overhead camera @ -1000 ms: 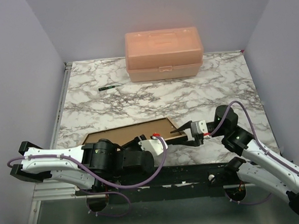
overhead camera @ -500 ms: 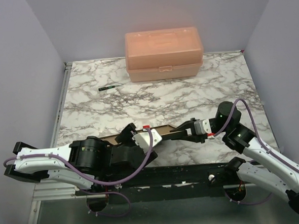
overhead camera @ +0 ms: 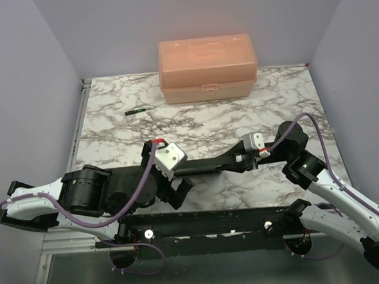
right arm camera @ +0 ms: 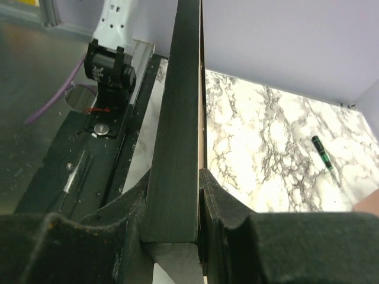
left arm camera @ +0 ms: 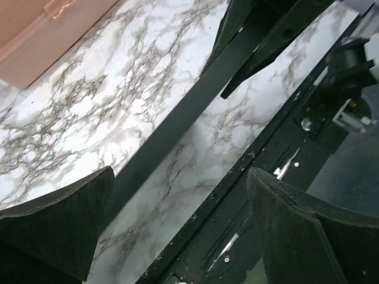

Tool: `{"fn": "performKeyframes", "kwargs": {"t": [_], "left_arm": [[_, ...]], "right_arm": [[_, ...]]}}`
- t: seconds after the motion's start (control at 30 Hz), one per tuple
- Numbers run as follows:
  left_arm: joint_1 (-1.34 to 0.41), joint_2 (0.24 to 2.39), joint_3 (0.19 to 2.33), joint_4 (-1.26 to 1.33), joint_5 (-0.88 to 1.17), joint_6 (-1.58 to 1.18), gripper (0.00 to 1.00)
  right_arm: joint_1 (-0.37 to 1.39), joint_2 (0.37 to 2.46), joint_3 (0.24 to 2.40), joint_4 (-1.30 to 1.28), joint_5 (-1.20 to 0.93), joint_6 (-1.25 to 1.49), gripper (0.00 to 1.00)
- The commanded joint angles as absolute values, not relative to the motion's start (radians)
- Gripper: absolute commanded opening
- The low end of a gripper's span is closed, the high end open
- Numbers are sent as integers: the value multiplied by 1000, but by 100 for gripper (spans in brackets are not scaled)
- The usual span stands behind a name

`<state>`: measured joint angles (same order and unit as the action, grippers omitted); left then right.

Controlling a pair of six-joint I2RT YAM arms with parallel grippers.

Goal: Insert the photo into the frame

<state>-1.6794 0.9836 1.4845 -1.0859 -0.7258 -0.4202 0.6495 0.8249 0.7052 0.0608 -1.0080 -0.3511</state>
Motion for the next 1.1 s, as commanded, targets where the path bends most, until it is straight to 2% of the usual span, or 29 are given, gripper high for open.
{"fn": "performKeyframes", "kwargs": {"t": [0.0,0.17,0.43,0.7,0.9,1.07], "left_arm": [[-1682,907,1485,-952,-717,-433,96],[-1682,786,1370,-813,-674,-448,98],[-1679,673,1223,-776,-692,-598,98],[-1646,703,1053,-709,-647,-794,98],[-1541,735,926,-610,-491,-914,98],[-1499,771,807,-472,-373,-1032,98]], "right_arm": [[652,868,756,-10,-930,-49,0],[652,882,808,2,-670,161,0],[650,1014,889,-95,-511,418,0],[651,1020,795,-118,-372,479,1],[636,1022,686,-122,-315,502,1],[608,1117,665,-163,-287,524,1]]}}
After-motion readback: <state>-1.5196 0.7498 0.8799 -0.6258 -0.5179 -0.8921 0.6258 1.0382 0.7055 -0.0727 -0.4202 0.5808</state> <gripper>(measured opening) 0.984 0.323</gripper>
